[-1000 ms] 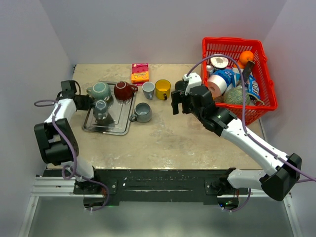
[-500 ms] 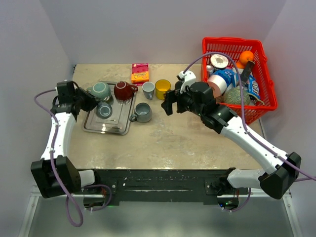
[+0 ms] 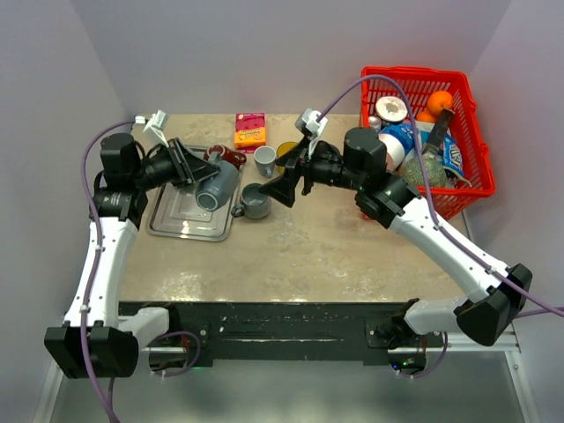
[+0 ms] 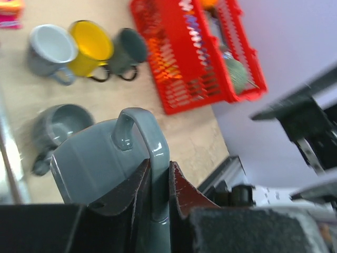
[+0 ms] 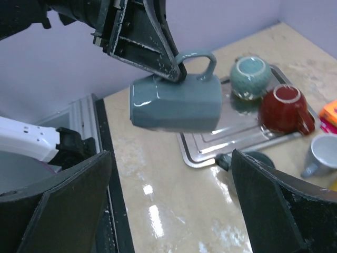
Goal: Turn the mug right side up
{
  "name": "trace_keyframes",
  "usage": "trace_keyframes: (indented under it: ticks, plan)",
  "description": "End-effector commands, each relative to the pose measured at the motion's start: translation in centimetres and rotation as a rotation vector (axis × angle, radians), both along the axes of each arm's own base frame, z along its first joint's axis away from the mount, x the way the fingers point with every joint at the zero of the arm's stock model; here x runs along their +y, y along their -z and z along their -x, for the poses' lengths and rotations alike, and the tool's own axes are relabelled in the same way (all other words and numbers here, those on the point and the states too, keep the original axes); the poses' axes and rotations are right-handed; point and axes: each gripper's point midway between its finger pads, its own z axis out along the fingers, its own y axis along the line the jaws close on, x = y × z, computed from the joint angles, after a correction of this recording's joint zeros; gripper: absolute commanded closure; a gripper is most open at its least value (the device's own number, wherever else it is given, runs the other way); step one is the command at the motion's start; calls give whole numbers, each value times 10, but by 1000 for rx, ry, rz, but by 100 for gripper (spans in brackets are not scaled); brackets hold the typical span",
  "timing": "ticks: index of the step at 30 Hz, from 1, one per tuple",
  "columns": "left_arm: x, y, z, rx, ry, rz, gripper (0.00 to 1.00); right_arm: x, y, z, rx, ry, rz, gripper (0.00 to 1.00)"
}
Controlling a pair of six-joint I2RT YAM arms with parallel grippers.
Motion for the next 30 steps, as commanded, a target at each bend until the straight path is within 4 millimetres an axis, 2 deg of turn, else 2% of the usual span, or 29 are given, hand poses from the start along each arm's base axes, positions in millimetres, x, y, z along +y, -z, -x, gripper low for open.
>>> trace_keyframes:
  ticks: [1,2,4,5,8,11,15,19,20,25,30]
  plan:
    - [-36,-79,64,-388,329,41,100,15,-46,23,-148,-188,-103,1]
    - [-41,-93,83,-468,387,45,100,15,-47,26,-154,-203,-104,1]
    - [-45,-102,100,-541,449,52,100,15,-51,33,-171,-244,-108,1]
    - [-47,-112,117,-595,511,58,100,15,-57,35,-203,-257,-122,1]
    - [-51,-120,141,-646,599,65,100,13,-70,49,-254,-320,-143,1]
    - [-55,-122,155,-675,658,58,100,9,-87,60,-299,-360,-166,1]
    - [-58,-121,163,-686,698,55,100,6,-107,67,-371,-375,-188,1]
    - [-60,-116,166,-674,720,60,100,5,-114,78,-405,-449,-200,2]
    - [-60,-116,166,-675,722,60,100,6,-113,87,-397,-503,-202,4]
    - [-61,-112,165,-664,728,62,100,17,-103,93,-321,-611,-177,18]
    - [-62,-108,161,-650,725,65,100,33,-87,92,-297,-595,-126,26]
